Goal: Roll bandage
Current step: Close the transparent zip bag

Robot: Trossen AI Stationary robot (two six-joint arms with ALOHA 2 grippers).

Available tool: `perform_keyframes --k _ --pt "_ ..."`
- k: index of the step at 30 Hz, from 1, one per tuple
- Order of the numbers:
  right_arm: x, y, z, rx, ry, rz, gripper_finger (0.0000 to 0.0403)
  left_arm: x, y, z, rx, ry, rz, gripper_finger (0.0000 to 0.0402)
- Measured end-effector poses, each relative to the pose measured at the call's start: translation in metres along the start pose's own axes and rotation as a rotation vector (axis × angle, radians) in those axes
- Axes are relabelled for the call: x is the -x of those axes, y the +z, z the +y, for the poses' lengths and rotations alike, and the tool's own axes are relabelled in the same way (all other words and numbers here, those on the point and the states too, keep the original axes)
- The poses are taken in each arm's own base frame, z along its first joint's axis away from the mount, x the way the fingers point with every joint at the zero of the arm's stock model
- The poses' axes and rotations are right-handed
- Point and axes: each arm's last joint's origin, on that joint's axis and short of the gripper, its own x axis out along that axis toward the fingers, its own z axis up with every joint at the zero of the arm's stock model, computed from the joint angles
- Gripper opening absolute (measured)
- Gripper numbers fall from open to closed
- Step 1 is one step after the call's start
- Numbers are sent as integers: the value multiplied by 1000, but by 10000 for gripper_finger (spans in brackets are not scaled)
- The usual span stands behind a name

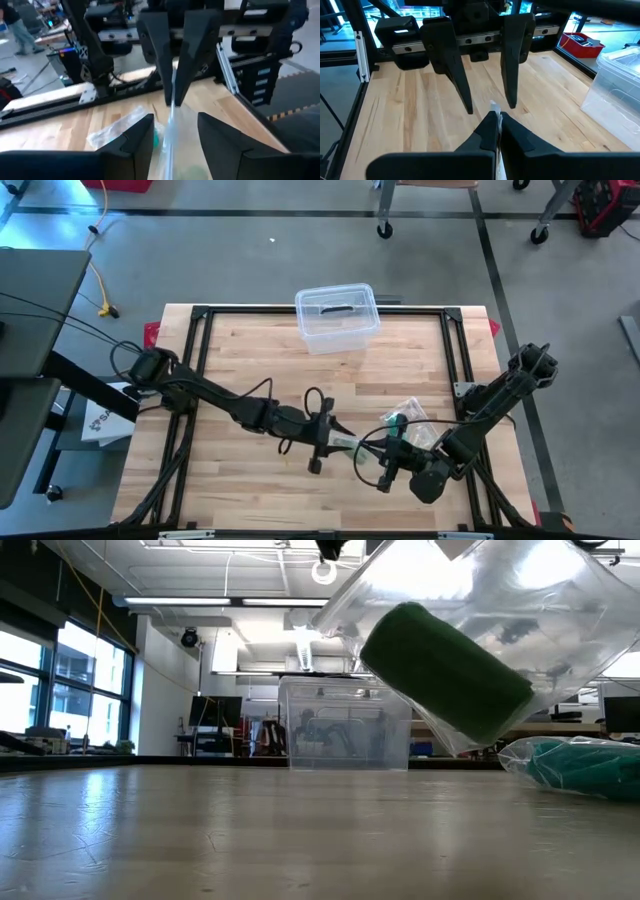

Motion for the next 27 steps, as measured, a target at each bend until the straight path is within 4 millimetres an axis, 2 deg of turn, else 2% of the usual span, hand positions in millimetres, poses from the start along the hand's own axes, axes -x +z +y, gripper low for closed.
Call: perform_keyframes --k 14,19,27 --pt "0 0 0 2 0 0 0 -5 -3 3 6 11 -14 31" --pt "0 0 0 3 0 0 0 -5 -4 4 6 19 -9 16" --pt "0 0 0 5 1 3 0 -4 -11 3 16 14 72 14"
